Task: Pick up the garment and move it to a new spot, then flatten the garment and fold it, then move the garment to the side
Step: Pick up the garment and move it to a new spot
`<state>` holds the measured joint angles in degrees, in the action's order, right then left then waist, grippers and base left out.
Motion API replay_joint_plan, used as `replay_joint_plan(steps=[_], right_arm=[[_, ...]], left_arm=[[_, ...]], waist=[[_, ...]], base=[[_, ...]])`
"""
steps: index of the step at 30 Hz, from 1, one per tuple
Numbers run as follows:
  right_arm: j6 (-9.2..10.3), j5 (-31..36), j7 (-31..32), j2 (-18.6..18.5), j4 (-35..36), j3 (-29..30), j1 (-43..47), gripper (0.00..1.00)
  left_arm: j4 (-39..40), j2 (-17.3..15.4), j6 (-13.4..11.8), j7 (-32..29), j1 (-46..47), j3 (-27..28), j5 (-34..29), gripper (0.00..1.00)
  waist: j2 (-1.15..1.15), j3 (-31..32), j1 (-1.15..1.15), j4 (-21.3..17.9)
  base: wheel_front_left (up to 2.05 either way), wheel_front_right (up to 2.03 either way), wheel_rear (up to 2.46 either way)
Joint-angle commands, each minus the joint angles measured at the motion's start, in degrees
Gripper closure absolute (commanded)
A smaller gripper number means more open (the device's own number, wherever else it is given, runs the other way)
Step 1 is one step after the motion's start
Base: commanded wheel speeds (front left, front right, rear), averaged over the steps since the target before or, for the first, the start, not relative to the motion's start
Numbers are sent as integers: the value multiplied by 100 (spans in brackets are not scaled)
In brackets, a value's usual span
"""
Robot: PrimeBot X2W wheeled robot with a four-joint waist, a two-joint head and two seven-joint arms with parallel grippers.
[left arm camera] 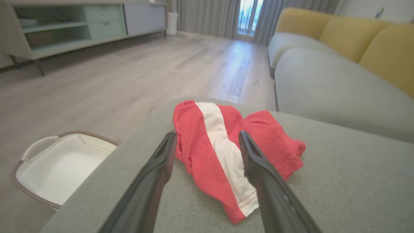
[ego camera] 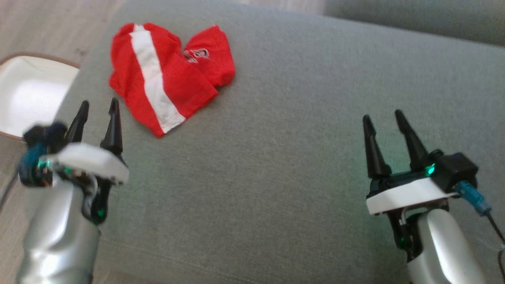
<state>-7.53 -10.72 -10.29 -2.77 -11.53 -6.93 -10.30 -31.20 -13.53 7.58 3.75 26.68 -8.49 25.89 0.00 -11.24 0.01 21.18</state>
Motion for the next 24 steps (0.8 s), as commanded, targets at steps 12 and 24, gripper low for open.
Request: replay_joint_plan(steps=[12,24], right_arm=[[4,240,391,-10,905,124,-319,0],[4,276,438,-10,1051,207,-372,0]], left_arm=[[-1776,-956,-9,-1733,1535,-1093,1238,0],[-2032,-1247,-9,-1937,1793,-2089,2235,100]], waist=[[0,-911,-1,-694],[0,-1048,-1,-790]], base=[[0,0,0],[0,0,0]])
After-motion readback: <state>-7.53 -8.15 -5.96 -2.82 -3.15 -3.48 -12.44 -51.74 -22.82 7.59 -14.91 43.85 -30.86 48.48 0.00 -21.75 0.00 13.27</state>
